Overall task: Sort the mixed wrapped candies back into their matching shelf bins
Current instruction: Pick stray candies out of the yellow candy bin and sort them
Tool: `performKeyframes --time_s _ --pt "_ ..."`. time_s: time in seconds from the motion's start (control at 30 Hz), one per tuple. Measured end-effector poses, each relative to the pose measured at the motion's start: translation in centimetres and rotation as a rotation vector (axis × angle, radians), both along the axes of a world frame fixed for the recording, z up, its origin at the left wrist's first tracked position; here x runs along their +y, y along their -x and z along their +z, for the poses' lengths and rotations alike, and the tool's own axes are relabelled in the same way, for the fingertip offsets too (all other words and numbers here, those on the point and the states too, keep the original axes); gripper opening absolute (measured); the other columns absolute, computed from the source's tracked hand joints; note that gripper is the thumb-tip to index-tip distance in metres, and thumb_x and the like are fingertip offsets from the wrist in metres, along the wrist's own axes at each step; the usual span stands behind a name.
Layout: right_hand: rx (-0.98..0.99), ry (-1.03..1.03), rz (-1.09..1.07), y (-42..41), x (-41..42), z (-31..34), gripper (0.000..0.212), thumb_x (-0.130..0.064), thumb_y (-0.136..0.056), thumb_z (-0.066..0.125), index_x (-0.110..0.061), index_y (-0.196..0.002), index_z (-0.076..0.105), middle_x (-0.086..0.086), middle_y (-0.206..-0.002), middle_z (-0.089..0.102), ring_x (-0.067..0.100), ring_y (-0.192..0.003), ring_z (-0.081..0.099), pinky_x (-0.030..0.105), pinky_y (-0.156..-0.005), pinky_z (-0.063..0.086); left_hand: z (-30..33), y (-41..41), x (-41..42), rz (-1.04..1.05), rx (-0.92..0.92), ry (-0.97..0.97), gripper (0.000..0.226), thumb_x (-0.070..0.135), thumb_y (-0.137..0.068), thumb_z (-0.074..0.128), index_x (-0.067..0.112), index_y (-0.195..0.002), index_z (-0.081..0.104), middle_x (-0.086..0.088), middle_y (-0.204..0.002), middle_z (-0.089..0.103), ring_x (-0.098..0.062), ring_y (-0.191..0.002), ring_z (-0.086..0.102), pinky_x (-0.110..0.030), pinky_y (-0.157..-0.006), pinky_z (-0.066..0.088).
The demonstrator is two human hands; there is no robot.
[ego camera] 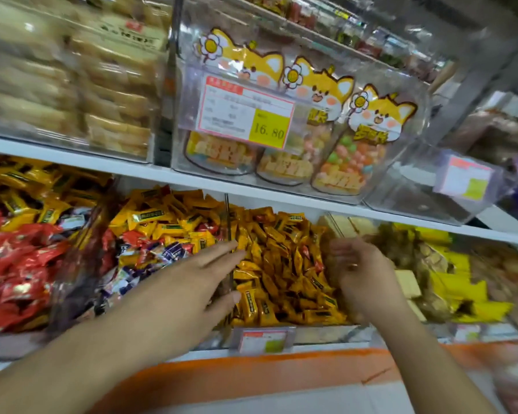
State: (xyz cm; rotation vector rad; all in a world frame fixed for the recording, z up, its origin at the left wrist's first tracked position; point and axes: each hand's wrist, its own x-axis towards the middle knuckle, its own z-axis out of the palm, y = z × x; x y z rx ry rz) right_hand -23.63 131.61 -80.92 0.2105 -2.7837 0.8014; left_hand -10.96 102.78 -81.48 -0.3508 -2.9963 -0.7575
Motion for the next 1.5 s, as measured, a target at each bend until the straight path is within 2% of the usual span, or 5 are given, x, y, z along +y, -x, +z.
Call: performKeyframes --time_s 0.33,0.67,0.87,1.27,1.5 --pt "-0.095 -0.291 0.192 2.4 -1.8 -1.3 0.049 -0.008 -0.094 0.063 -0.025 -0.140 0.061 0.000 -0.133 0.066 0.020 -0.125 0.060 0.030 -0.098 0.051 0.4 -0.2 1.5 0.053 -0.088 0.115 0.067 0.063 -0.101 0.028 0.051 -0.158 -0.006 0.044 -0.149 -0.035 -0.001 -0.099 0.045 -0.012 -0.087 0.034" --pt "-0.154 -0.487 0.144 4.9 -3.4 -2.5 0.063 -0.007 -0.088 0.066 -0.031 -0.146 0.057 0.001 -0.145 0.057 0.023 -0.133 0.053 0.032 -0.105 0.046 -0.2 0.0 0.8 0.024 -0.060 0.076 0.065 0.060 -0.104 0.031 0.050 -0.159 -0.002 0.041 -0.153 -0.032 -0.005 -0.134 0.043 -0.015 -0.105 0.031" --pt "-0.063 -0.342 0.075 4.7 -3.1 -3.3 0.038 -0.001 -0.086 0.070 -0.030 -0.109 0.076 -0.006 -0.104 0.070 0.014 -0.095 0.065 0.024 -0.076 0.048 -0.5 0.1 0.3 0.001 -0.016 0.027 0.064 0.059 -0.104 0.032 0.050 -0.160 0.002 0.042 -0.155 -0.029 0.006 -0.147 0.024 -0.009 -0.101 0.025" --pt "-0.125 0.417 0.083 -0.7 -2.2 1.9 0.035 0.002 -0.086 0.078 -0.031 -0.098 0.080 -0.009 -0.087 0.076 0.015 -0.077 0.075 0.036 -0.075 0.062 -0.2 -0.1 0.3 0.002 -0.014 -0.058 0.063 0.056 -0.104 0.039 0.049 -0.159 0.010 0.043 -0.156 -0.023 0.006 -0.147 0.026 -0.019 -0.109 0.039" --pt "-0.325 0.776 0.331 -5.0 -7.0 4.0 0.029 0.004 -0.085 0.077 -0.017 -0.105 0.080 0.011 -0.104 0.076 0.030 -0.082 0.074 0.030 -0.076 0.059 0.7 -0.8 0.5 0.090 0.066 -0.311 0.056 0.051 -0.098 0.059 0.050 -0.148 0.036 0.038 -0.141 0.037 0.014 -0.121 0.041 -0.007 -0.096 0.034"
